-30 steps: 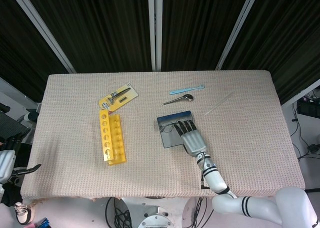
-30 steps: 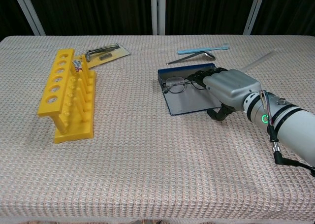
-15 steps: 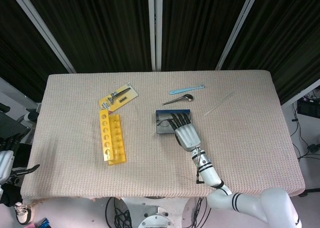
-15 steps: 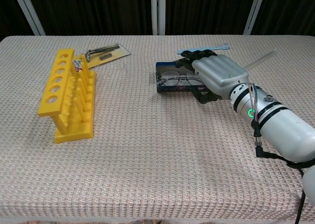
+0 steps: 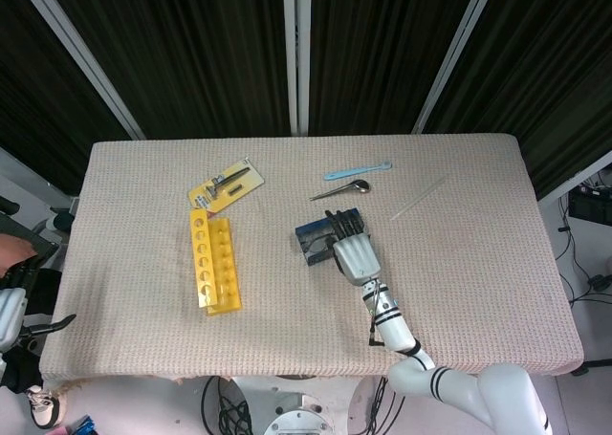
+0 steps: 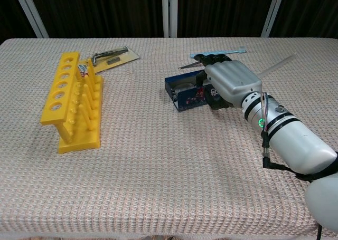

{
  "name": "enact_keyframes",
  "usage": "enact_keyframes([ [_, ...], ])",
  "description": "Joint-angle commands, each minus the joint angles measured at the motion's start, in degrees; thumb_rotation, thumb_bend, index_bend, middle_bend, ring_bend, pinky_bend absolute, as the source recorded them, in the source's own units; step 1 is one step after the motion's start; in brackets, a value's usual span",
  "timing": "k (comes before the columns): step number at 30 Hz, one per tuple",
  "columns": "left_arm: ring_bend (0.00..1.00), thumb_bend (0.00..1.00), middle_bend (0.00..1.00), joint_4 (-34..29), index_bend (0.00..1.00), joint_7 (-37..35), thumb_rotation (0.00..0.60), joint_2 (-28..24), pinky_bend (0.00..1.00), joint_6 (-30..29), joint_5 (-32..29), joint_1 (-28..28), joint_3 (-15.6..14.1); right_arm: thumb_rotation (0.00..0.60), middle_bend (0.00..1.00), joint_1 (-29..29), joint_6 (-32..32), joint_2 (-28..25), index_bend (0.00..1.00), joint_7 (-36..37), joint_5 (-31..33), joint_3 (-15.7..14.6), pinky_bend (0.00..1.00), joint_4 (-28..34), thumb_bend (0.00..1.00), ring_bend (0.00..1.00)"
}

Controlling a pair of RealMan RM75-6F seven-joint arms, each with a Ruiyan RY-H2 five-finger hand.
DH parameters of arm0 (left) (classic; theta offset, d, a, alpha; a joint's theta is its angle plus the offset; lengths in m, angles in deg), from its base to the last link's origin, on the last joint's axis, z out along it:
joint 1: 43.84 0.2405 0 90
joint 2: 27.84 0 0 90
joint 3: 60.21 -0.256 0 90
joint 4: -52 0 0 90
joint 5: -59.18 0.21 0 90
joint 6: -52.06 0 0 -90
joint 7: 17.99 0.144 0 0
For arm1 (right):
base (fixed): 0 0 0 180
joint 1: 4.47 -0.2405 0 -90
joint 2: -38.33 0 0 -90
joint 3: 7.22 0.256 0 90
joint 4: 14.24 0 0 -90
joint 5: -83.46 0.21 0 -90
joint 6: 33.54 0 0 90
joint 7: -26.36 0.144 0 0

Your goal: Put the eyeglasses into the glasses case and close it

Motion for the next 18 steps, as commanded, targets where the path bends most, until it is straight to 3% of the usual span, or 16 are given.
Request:
enact_keyframes([
  [1, 0.07, 0.06, 0.04, -0.1, 0.07, 0.0, 0.376, -0.1, 0.23, -0.3, 0.0, 0.1, 0.1, 0.6, 0.0, 1.5, 2.3, -0.6, 0.87, 1.1, -1.1, -0.4, 0.0, 0.5, 0.53, 0.0],
  [5, 0.07, 0.06, 0.04, -0.4, 0.07, -0.1, 0.378, -0.5, 0.22, -1.1, 0.2, 0.5, 0.1, 0.6, 0.02, 6.7, 7.7, -5.5, 0.99, 1.8, -3.6, -3.9, 0.0, 6.8, 0.55, 0.0],
  [7, 0.07, 0.06, 0.04, -0.6, 0.07, -0.1, 0.377, -0.7, 0.22, -1.5, 0.4, 0.7, 0.0, 0.6, 0.03, 11.2, 12.8, -11.0, 1.0, 1.1, -6.4, -7.8, 0.0, 12.9, 0.56, 0.0],
  [10, 0.07, 0.06, 0.04, -0.6, 0.07, -0.3, 0.375, -0.9, 0.22, -1.5, 0.3, 0.9, -0.1, 0.6, 0.04, 15.0, 17.0, -17.3, 1.0, -0.1, -8.8, -10.8, 0.0, 19.5, 0.58, 0.0],
  [14, 0.07, 0.06, 0.04, -0.6, 0.07, -0.5, 0.378, -0.6, 0.22, -0.9, 0.4, 0.6, -0.2, 0.6, 0.04, 15.2, 16.7, -20.2, 1.0, 0.3, -8.3, -9.0, 0.0, 24.8, 0.59, 0.0],
  [18, 0.07, 0.06, 0.04, -1.0, 0.07, 0.2, 0.374, -0.2, 0.22, -0.8, 1.0, 0.2, -0.1, 0.6, 0.05, 13.0, 12.5, -18.3, 1.0, -0.9, -6.9, -6.6, 0.0, 24.1, 0.59, 0.0],
])
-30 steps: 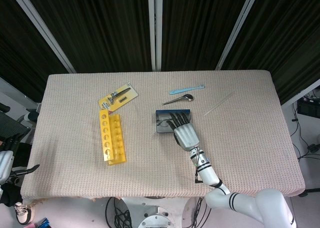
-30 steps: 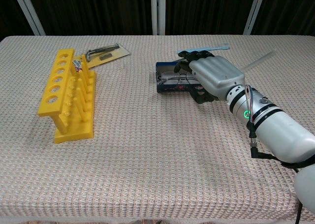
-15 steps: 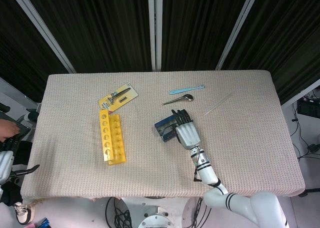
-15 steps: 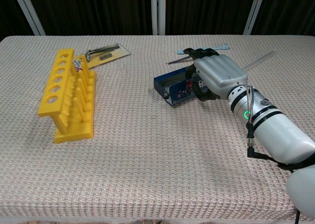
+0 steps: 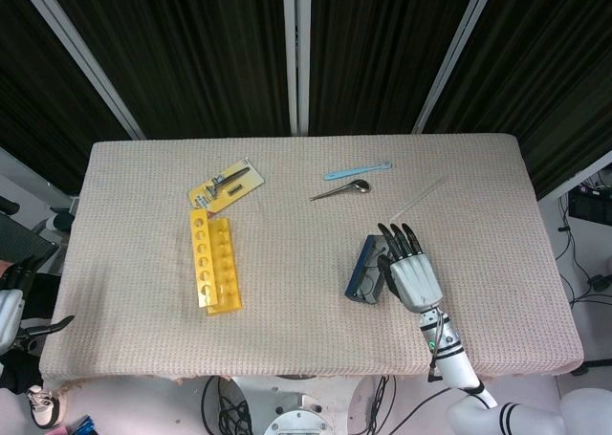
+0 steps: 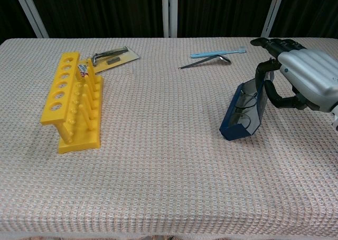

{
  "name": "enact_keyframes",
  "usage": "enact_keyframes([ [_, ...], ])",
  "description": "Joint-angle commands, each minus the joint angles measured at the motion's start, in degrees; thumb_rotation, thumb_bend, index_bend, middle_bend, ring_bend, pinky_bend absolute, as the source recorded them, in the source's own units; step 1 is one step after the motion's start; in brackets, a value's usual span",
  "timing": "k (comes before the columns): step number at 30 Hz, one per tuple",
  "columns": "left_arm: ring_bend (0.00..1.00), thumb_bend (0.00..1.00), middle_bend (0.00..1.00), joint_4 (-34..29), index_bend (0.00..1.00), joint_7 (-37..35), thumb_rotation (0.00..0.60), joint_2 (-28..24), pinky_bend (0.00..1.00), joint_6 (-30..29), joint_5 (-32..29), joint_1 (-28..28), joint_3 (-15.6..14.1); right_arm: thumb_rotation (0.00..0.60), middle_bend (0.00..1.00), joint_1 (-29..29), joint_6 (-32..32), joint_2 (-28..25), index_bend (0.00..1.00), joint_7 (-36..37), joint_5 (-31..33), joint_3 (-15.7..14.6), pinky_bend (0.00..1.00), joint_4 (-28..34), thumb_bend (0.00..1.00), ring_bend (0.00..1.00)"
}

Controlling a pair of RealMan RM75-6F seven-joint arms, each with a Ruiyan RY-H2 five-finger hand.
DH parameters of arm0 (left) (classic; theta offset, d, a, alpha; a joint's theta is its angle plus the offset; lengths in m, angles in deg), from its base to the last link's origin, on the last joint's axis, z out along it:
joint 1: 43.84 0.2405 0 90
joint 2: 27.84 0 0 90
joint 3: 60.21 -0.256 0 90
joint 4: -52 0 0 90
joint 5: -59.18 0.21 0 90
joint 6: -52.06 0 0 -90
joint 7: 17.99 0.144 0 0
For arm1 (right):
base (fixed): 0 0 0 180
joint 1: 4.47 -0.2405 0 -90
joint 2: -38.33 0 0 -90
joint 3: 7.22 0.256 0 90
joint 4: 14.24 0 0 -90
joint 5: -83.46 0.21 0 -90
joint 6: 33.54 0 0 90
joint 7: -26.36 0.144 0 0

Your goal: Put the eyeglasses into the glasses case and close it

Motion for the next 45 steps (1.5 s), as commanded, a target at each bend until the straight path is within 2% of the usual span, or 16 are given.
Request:
enact_keyframes([
  [1, 0.07, 0.06, 0.04, -0.3, 0.07, 0.4, 0.373, 0.1, 0.22, 0.0, 0.1, -0.3, 0.1, 0.6, 0.05, -1.6, -4.2, 2.0, 1.0, -1.6, 1.1, 1.8, 0.0, -1.9, 0.59, 0.0],
  [7, 0.07, 0.06, 0.04, -0.5, 0.07, 0.8, 0.375, -0.1, 0.22, 0.6, -0.5, -0.6, 0.4, 0.6, 0.05, -3.5, -8.3, 6.0, 1.0, -1.4, 2.0, 3.1, 0.0, -7.1, 0.6, 0.0],
  [18, 0.07, 0.06, 0.04, 0.5, 0.07, -0.1, 0.375, 0.0, 0.22, 1.0, -1.0, -0.5, 0.4, 0.6, 0.05, -3.8, -9.3, 8.7, 1.0, 0.2, 1.1, 3.5, 0.0, -11.9, 0.59, 0.0],
  [28, 0.07, 0.06, 0.04, 0.8, 0.07, -0.8, 0.378, -0.2, 0.22, 0.6, -0.9, -0.1, 0.4, 0.6, 0.06, -4.1, -8.6, 12.7, 0.99, 2.5, -0.6, 3.3, 0.0, -19.0, 0.57, 0.0],
  [30, 0.07, 0.06, 0.04, 0.8, 0.07, -0.8, 0.377, -0.4, 0.22, 0.5, -0.9, -0.1, 0.4, 0.6, 0.06, -4.2, -8.7, 13.3, 0.91, 3.1, -0.9, 3.3, 0.0, -20.3, 0.54, 0.0],
  [32, 0.07, 0.06, 0.04, 0.8, 0.07, -0.8, 0.377, -0.4, 0.22, 0.6, -0.9, 0.0, 0.3, 0.6, 0.03, -4.4, -9.2, 13.7, 0.61, 3.6, -0.9, 3.3, 0.0, -21.2, 0.5, 0.0],
  [34, 0.07, 0.06, 0.04, 0.8, 0.07, -0.8, 0.376, -0.5, 0.22, 0.6, -0.9, 0.0, 0.3, 0.6, 0.0, -4.7, -9.1, 13.9, 0.14, 4.4, -1.5, 3.2, 0.0, -21.8, 0.46, 0.0],
  [35, 0.07, 0.06, 0.04, 0.7, 0.07, -0.8, 0.377, -0.5, 0.22, 0.6, -0.9, 0.0, 0.3, 0.6, 0.0, -4.8, -9.0, 13.9, 0.02, 4.9, -1.8, 3.2, 0.0, -21.9, 0.45, 0.0],
  [45, 0.07, 0.06, 0.04, 0.4, 0.07, -0.4, 0.375, -0.7, 0.23, 0.8, -0.9, -0.2, 0.3, 0.6, 0.0, -5.2, -8.2, 13.4, 0.0, 6.7, -3.2, 3.3, 0.0, -22.2, 0.33, 0.0],
])
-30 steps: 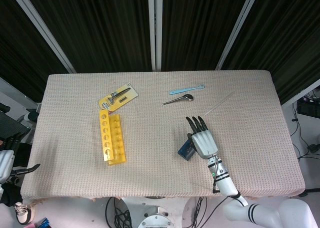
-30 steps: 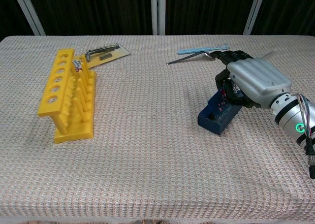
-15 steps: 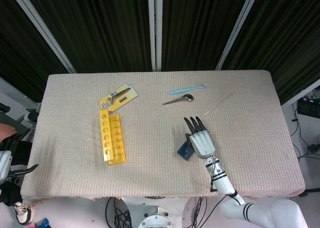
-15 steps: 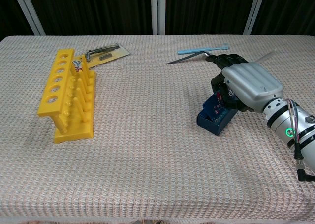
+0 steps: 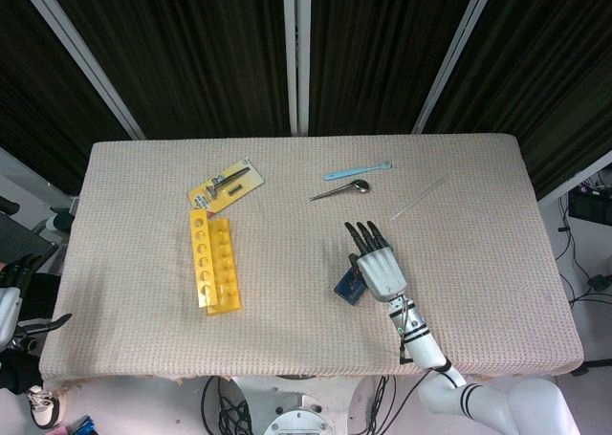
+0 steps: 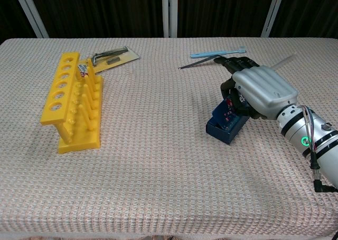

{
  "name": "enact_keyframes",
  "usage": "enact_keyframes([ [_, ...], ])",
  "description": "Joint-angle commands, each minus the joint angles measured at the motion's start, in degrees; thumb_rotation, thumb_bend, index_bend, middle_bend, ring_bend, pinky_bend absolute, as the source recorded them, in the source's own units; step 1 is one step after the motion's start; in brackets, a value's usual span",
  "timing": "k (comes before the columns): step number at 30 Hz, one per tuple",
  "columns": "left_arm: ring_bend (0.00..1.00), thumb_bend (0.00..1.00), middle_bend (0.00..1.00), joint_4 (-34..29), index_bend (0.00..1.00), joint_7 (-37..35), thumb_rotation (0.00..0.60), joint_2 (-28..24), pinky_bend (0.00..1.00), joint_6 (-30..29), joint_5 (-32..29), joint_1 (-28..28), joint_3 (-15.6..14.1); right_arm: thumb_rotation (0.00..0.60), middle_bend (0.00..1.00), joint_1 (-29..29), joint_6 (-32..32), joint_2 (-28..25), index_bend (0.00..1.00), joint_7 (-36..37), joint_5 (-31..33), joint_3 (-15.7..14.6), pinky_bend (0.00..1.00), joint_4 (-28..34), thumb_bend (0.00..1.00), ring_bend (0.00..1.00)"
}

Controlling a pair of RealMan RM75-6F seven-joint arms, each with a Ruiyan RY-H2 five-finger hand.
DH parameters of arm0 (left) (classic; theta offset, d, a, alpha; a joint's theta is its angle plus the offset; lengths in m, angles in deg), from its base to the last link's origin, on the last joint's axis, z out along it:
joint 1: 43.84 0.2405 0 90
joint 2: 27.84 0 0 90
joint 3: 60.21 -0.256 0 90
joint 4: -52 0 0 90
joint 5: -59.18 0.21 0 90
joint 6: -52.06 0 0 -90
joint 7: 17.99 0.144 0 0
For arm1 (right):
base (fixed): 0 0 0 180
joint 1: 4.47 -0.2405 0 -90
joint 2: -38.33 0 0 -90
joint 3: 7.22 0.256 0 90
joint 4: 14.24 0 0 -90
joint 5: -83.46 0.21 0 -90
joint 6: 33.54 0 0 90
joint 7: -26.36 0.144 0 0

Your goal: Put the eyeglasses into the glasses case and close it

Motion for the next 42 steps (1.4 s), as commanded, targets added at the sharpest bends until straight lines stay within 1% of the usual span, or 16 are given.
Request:
enact_keyframes([
  [1, 0.07, 0.06, 0.04, -0.1, 0.07, 0.1, 0.375, -0.1, 0.23, 0.1, 0.0, 0.0, 0.0, 0.6, 0.0, 0.0, 0.3, -0.3, 0.0, 0.2, -0.3, 0.1, 0.0, 0.2, 0.32, 0.0],
  [3, 0.07, 0.06, 0.04, -0.2, 0.07, 0.2, 0.375, -0.1, 0.23, 0.1, 0.0, -0.1, 0.0, 0.6, 0.0, 0.0, 0.6, -0.4, 0.0, 0.3, -0.5, 0.1, 0.0, 0.2, 0.29, 0.0],
  [6, 0.07, 0.06, 0.04, -0.5, 0.07, 0.4, 0.377, -0.1, 0.23, 0.1, 0.0, -0.1, 0.0, 0.6, 0.0, -0.2, 1.2, -0.6, 0.0, 1.3, -1.0, 0.2, 0.0, 0.1, 0.21, 0.0],
  [9, 0.07, 0.06, 0.04, -0.7, 0.07, 0.6, 0.375, -0.3, 0.23, 0.1, 0.0, -0.1, 0.1, 0.6, 0.0, -0.4, 2.0, -0.8, 0.0, 2.8, -1.7, 0.3, 0.0, -0.2, 0.18, 0.0],
  [17, 0.07, 0.06, 0.04, -1.5, 0.07, 0.8, 0.378, -0.8, 0.23, 0.3, -0.1, -0.3, 0.2, 0.6, 0.0, -0.3, 2.0, -1.5, 0.0, 2.5, -1.6, 0.6, 0.0, 0.4, 0.18, 0.0],
  [21, 0.07, 0.06, 0.04, -2.1, 0.07, 1.1, 0.375, -1.0, 0.23, 0.3, -0.1, -0.5, 0.3, 0.6, 0.0, -0.2, 3.5, -2.5, 0.0, 2.4, -1.9, 1.1, 0.0, 1.9, 0.18, 0.0],
  [24, 0.07, 0.06, 0.04, -2.8, 0.07, 1.6, 0.376, -1.3, 0.23, 0.0, 0.0, -0.5, 0.3, 0.6, 0.0, 0.2, 5.7, -4.1, 0.0, 2.4, -2.5, 1.6, 0.0, 4.2, 0.18, 0.0],
  [27, 0.07, 0.06, 0.04, -3.7, 0.07, 2.2, 0.377, -1.7, 0.23, -0.8, 0.4, -0.4, 0.5, 0.6, 0.0, 1.1, 9.4, -7.7, 0.0, 2.7, -3.9, 2.1, 0.0, 8.4, 0.18, 0.0],
  [29, 0.07, 0.06, 0.04, -4.3, 0.07, 2.6, 0.374, -1.9, 0.23, -1.4, 0.6, -0.4, 0.6, 0.6, 0.0, 2.5, 11.8, -11.3, 0.0, 2.2, -4.7, 1.8, 0.0, 12.2, 0.18, 0.0],
  [32, 0.07, 0.06, 0.04, -5.4, 0.07, 3.5, 0.373, -2.3, 0.23, -2.4, 0.9, -0.1, 0.6, 0.6, 0.0, 5.9, 14.0, -17.9, 0.0, -2.3, -4.2, 0.9, 0.0, 19.1, 0.18, 0.0],
  [33, 0.07, 0.06, 0.04, -5.8, 0.07, 3.7, 0.374, -2.4, 0.23, -2.7, 1.0, 0.0, 0.7, 0.6, 0.0, 7.3, 14.2, -20.4, 0.0, -4.3, -3.3, 0.4, 0.0, 22.0, 0.18, 0.0],
  [34, 0.07, 0.06, 0.04, -6.3, 0.07, 4.1, 0.374, -2.5, 0.23, -3.2, 1.2, 0.1, 0.6, 0.6, 0.0, 9.4, 14.3, -23.8, 0.0, -6.8, -1.8, -0.3, 0.0, 26.4, 0.18, 0.0],
  [37, 0.07, 0.06, 0.04, -7.4, 0.07, 5.0, 0.375, -2.9, 0.23, -4.1, 1.4, 0.5, 0.6, 0.6, 0.0, 14.7, 14.6, -32.0, 0.0, -12.5, 3.8, -1.9, 0.0, 37.3, 0.18, 0.0],
  [40, 0.07, 0.06, 0.04, -8.1, 0.07, 5.6, 0.375, -3.2, 0.23, -4.8, 1.5, 0.8, 0.5, 0.6, 0.0, 19.5, 15.9, -37.4, 0.0, -14.5, 9.2, -3.2, 0.0, 44.3, 0.18, 0.0],
  [42, 0.07, 0.06, 0.04, -8.3, 0.07, 5.8, 0.374, -3.4, 0.23, -5.1, 1.7, 1.0, 0.4, 0.6, 0.0, 21.9, 17.0, -39.0, 0.0, -14.0, 11.2, -3.7, 0.0, 46.2, 0.18, 0.0],
])
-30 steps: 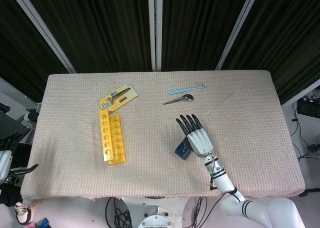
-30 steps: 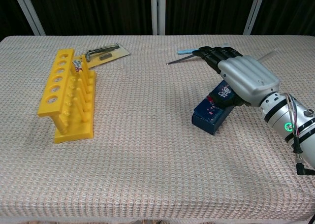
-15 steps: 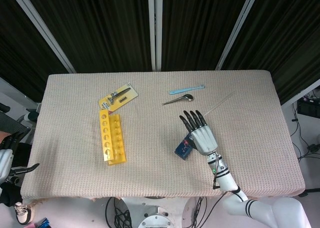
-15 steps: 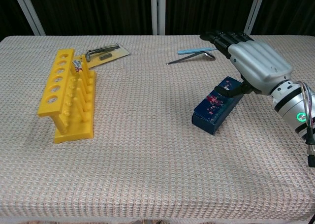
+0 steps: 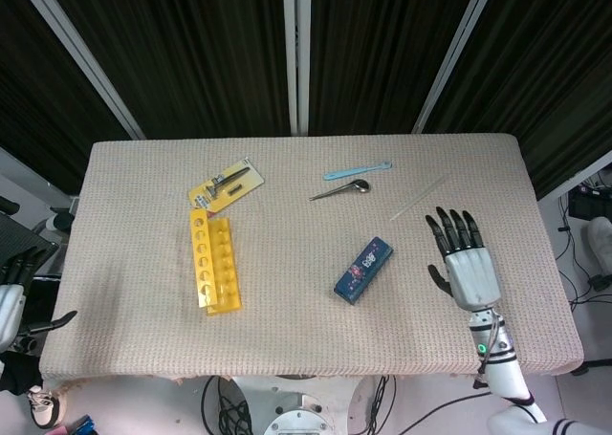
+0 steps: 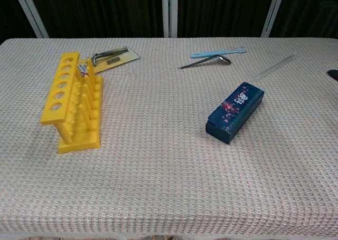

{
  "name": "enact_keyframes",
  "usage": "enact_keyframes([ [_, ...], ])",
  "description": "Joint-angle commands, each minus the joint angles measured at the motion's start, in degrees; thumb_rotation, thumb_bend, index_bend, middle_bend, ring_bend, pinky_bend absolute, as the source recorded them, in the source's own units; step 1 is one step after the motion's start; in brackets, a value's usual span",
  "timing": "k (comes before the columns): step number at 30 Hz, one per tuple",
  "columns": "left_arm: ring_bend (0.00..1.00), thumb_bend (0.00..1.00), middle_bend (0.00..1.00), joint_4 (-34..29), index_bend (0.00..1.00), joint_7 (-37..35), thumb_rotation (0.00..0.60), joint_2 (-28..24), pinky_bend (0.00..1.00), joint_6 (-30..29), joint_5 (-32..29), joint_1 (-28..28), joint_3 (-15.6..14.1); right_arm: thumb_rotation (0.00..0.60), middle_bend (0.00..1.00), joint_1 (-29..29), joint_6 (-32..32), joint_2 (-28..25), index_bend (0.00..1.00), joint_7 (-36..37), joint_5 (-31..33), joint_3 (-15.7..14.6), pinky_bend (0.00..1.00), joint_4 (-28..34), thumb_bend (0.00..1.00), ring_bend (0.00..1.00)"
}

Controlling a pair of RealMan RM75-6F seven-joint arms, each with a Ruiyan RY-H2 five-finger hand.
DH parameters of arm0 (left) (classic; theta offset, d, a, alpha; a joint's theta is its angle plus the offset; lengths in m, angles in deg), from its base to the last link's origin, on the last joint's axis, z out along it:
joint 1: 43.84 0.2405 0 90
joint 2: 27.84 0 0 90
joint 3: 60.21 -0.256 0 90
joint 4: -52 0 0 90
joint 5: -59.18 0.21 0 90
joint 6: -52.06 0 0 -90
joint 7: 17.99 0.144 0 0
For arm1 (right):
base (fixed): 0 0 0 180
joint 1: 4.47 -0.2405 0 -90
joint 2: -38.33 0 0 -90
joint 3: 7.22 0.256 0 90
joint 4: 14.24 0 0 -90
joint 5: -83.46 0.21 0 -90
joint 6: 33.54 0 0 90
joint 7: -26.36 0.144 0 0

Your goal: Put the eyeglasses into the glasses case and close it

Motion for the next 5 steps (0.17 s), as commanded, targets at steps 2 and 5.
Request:
enact_keyframes([
  [2, 0.07, 0.06, 0.04, -0.3, 0.07, 0.2, 0.374, -0.2, 0.23, -0.3, 0.3, 0.1, -0.1, 0.6, 0.0, 9.8, 3.9, -8.6, 0.0, -2.4, 8.5, -2.9, 0.0, 8.8, 0.18, 0.0],
  [5, 0.07, 0.06, 0.04, -0.3, 0.07, 0.1, 0.372, -0.3, 0.23, -0.4, 0.7, 0.0, -0.2, 0.6, 0.0, 11.8, 4.1, -9.0, 0.0, 1.1, 9.0, -3.2, 0.0, 8.4, 0.18, 0.0],
])
